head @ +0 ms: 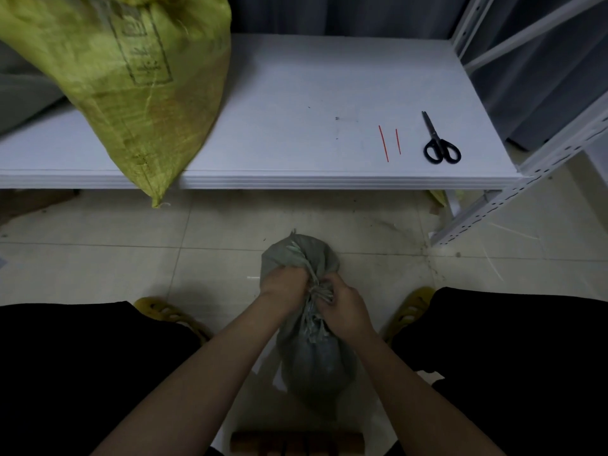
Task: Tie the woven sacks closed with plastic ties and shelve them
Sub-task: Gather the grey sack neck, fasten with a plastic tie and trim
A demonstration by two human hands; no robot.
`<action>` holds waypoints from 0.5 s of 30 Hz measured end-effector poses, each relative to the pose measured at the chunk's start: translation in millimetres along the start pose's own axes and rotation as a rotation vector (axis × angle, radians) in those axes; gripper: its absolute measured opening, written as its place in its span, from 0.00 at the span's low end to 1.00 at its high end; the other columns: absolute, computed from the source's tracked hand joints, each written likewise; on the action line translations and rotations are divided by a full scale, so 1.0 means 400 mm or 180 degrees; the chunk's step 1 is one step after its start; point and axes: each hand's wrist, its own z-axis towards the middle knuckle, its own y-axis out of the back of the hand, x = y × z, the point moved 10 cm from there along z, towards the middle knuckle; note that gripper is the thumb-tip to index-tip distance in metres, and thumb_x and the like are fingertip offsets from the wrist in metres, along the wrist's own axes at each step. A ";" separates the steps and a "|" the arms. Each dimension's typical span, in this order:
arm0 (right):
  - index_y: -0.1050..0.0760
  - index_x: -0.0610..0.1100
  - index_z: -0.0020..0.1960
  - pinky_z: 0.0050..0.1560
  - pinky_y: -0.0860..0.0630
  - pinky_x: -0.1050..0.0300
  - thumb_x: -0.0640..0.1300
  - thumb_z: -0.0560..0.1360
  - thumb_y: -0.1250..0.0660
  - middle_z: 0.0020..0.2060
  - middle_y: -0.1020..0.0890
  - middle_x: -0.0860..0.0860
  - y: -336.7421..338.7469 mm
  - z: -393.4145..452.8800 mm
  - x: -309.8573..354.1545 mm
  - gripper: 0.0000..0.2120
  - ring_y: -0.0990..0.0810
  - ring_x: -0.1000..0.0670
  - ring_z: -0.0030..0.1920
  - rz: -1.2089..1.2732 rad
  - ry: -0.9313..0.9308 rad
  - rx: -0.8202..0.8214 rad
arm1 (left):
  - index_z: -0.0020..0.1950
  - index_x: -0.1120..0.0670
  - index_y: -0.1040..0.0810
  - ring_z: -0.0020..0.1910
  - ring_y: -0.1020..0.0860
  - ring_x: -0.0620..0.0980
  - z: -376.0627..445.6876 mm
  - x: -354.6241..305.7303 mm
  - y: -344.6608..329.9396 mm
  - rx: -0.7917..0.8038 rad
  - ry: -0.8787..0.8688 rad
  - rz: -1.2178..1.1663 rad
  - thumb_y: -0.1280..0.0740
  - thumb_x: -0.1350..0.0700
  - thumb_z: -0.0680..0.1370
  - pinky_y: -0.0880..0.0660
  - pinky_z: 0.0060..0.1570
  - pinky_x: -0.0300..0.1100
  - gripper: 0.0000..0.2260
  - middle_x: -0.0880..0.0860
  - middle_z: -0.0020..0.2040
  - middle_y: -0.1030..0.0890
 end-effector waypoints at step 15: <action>0.29 0.45 0.40 0.40 0.28 0.56 0.44 0.74 0.32 0.39 0.19 0.45 0.024 0.029 -0.056 0.07 0.22 0.47 0.41 0.0096 -0.0739 -0.0140 | 0.39 0.52 0.29 0.48 0.23 0.58 -0.029 0.026 -0.050 0.0212 -0.0081 -0.0975 0.41 0.54 0.80 0.36 0.39 0.40 0.10 0.59 0.47 0.21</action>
